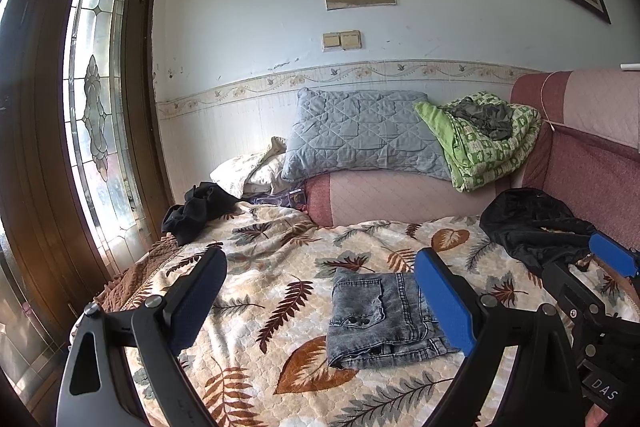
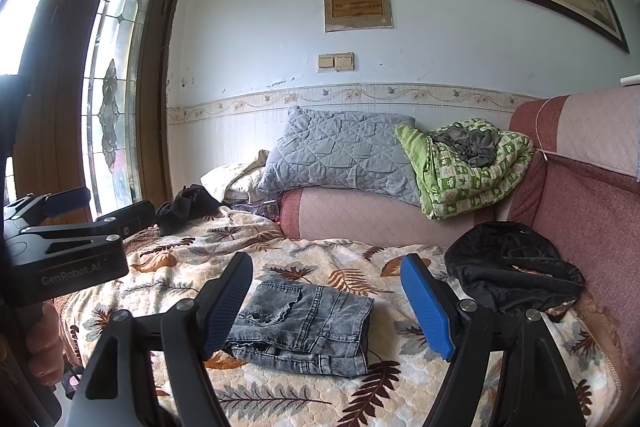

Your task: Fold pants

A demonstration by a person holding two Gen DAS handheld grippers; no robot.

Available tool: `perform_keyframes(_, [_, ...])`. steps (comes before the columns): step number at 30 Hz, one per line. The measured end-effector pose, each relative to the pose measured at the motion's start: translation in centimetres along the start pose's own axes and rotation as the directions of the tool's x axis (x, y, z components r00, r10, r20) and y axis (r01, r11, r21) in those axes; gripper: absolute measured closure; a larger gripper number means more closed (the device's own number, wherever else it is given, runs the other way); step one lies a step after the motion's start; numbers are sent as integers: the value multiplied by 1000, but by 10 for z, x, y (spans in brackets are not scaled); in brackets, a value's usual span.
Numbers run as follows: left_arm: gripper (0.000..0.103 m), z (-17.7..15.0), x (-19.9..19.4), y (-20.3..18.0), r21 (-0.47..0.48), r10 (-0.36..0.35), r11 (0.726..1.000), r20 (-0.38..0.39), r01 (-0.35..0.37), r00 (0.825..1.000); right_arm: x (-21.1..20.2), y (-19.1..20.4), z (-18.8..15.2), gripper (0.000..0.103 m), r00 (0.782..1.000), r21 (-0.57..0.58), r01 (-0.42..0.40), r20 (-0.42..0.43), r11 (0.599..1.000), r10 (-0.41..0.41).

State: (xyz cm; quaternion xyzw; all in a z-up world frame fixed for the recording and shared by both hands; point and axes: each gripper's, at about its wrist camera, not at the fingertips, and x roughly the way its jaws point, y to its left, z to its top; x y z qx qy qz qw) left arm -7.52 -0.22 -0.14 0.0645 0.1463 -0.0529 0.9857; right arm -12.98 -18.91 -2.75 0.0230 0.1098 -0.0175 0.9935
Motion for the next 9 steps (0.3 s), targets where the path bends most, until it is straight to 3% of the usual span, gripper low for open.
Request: perform_keyframes(9, [8,-4,12,2,-28,-34,999,-28,33,999,7,0,-7,24,1000,0,-6,-16,1000,6])
